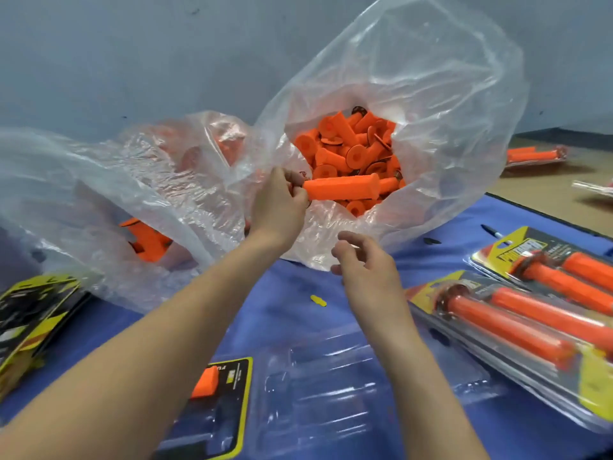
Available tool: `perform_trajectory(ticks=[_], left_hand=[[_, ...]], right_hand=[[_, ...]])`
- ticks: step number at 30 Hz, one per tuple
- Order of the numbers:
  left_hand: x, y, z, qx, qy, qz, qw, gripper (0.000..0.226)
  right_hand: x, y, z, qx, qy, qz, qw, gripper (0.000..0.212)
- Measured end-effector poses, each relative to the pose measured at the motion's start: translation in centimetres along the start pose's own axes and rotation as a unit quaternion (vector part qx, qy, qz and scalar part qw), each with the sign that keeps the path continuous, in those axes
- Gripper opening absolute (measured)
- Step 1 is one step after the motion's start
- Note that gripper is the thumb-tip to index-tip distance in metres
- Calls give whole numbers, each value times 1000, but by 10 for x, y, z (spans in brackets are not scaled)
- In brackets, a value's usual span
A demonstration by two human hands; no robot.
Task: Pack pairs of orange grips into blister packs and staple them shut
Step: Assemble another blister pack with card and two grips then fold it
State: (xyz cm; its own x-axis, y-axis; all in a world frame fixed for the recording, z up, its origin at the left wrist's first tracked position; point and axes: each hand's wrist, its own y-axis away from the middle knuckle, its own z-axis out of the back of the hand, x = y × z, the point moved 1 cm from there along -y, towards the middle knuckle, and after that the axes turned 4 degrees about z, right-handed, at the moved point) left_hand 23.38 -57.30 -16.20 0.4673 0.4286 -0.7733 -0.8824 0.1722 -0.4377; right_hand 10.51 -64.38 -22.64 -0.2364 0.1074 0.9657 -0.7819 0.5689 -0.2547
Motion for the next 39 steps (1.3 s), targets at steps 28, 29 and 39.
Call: perform_trajectory(ticks=[28,29,39], left_hand=[[101,170,244,85,323,134,933,26],[106,171,248,88,338,142,926,28],[125,178,264,113,47,69,990,41]], right_hand=[[38,93,-104,234,244,286,897,53],[37,95,-105,247,220,253,909,51],[36,103,-105,257,239,250,902,43]])
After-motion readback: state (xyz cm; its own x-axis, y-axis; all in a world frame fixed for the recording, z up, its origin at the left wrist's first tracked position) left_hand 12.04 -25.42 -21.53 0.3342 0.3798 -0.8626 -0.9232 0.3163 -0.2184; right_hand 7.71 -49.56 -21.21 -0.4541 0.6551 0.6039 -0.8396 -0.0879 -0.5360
